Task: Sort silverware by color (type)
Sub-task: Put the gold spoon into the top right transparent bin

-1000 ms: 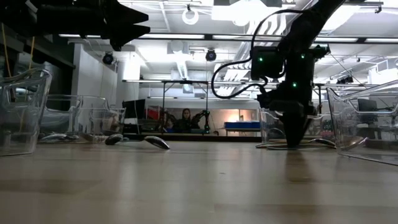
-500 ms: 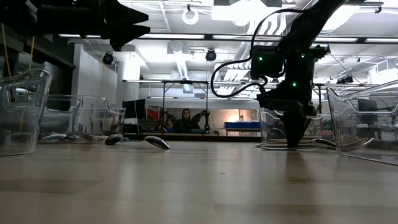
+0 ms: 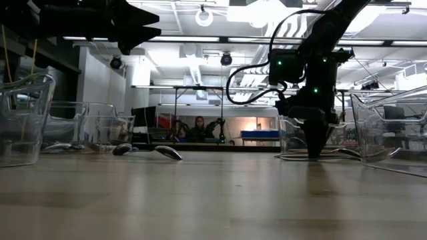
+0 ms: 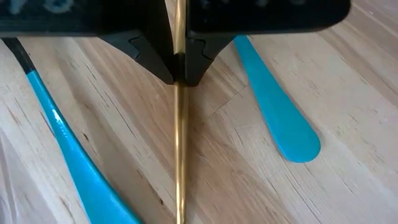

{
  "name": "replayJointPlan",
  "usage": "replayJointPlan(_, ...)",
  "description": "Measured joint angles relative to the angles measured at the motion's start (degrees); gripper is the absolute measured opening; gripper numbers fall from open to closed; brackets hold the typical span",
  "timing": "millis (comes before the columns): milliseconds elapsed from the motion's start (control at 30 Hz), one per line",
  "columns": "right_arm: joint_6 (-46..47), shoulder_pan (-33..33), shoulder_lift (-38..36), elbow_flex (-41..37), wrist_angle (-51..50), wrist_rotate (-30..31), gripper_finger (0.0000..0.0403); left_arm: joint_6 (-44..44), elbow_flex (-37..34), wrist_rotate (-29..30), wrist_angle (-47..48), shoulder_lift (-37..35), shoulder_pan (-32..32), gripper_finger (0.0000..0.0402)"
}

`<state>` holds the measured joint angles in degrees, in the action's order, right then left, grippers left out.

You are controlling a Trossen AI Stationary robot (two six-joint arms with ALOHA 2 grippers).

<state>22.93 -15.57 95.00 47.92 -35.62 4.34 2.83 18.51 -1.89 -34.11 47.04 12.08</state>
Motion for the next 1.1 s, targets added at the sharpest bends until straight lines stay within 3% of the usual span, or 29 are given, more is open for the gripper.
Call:
replayJointPlan(300, -4.67, -0.05, -2.70, -0.29, -0.88, 1.19, 0.0005, 0.00, 0.01, 0.00, 0.00, 0.01, 0.00, 0.0211)
replayJointPlan(433, -5.41, -0.30, -8.58, -0.20, -1.86, 4.92, 0.0005, 0.00, 0.01, 0.00, -0.01, 0.01, 0.00, 0.0211)
replayJointPlan(767, -8.46, 0.17, -26.21, -0.21, -1.66, 7.01, 0.0005, -0.01, 0.00, 0.00, 0.70, 0.01, 0.00, 0.0211)
replayJointPlan(900, -9.55, 1.86, -32.50, -3.20, 6.50, 7.35, 0.0005, 0.07, -0.01, -0.01, 1.53, 0.01, 0.00, 0.0211)
replayJointPlan(1100, -11.98, 4.73, -38.83, -17.58, 32.96, 1.96, 0.0005, 1.44, -0.01, -0.02, 1.45, 0.01, 0.00, 0.0211)
